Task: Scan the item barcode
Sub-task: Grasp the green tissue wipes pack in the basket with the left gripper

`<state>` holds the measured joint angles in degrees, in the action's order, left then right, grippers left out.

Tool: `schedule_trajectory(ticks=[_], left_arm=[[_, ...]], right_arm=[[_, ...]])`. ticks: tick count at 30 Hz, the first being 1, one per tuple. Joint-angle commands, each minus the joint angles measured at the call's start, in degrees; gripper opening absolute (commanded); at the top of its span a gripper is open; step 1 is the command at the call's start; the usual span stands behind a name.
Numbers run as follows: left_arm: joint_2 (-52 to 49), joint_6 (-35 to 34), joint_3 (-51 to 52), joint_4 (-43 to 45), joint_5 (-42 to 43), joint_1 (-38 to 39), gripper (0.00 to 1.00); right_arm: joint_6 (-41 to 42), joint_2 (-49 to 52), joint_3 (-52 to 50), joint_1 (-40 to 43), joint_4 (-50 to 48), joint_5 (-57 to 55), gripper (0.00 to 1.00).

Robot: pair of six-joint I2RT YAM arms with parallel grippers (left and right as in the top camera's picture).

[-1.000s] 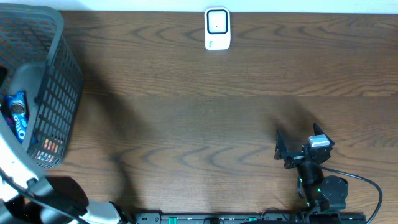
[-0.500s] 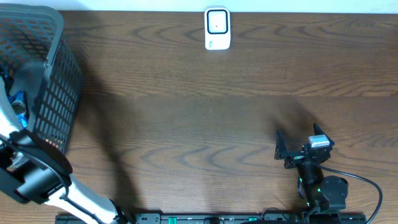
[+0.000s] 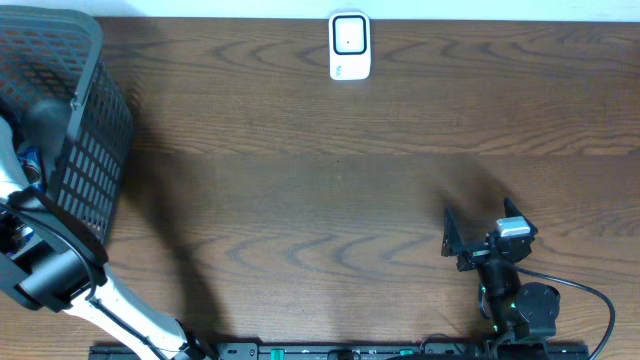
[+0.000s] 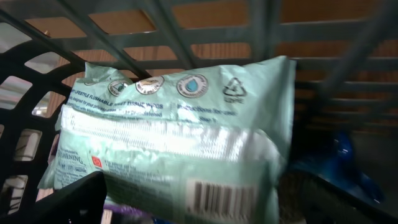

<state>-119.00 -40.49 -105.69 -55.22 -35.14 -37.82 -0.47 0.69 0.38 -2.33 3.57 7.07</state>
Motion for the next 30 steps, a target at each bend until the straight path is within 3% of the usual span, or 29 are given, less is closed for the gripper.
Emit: schedule_trajectory(ticks=[1,4,8,10,20,30], left_arm=[[-1.0,-0.1,-0.1,-0.1,-2.0,-1.2,0.90],[-1.0,-0.1,-0.1,-0.2,-2.0,-1.7,0.57],[-1.0,-0.1,-0.1,-0.2,-1.6,-1.8,0.29],[-1.0,-0.1,-0.1,-0.2,-1.3,-1.8,0.08],[2.9,-0.4,-0.2,-0.1,-1.0,-1.6,0.07],[19.2,-0.8,-0.2,3.8,6.6,0.7,0.07]], right_arm=[[-0.2,-0.3,0.0,-0.8,0.2,0.5,0.99],[-0.2,-0.3,0.0,-0.8,0.2,0.5,0.99],[-0.2,-0.3,0.0,-0.8,0.2,0.5,0.99],[-0.2,-0.3,0.0,-0.8,0.2,0.5,0.99],[-0.2,-0.3,0.0,-0.8,0.2,0.5,0.99],[-0.2,-0.3,0.0,-0.8,0.2,0.5,0.99]])
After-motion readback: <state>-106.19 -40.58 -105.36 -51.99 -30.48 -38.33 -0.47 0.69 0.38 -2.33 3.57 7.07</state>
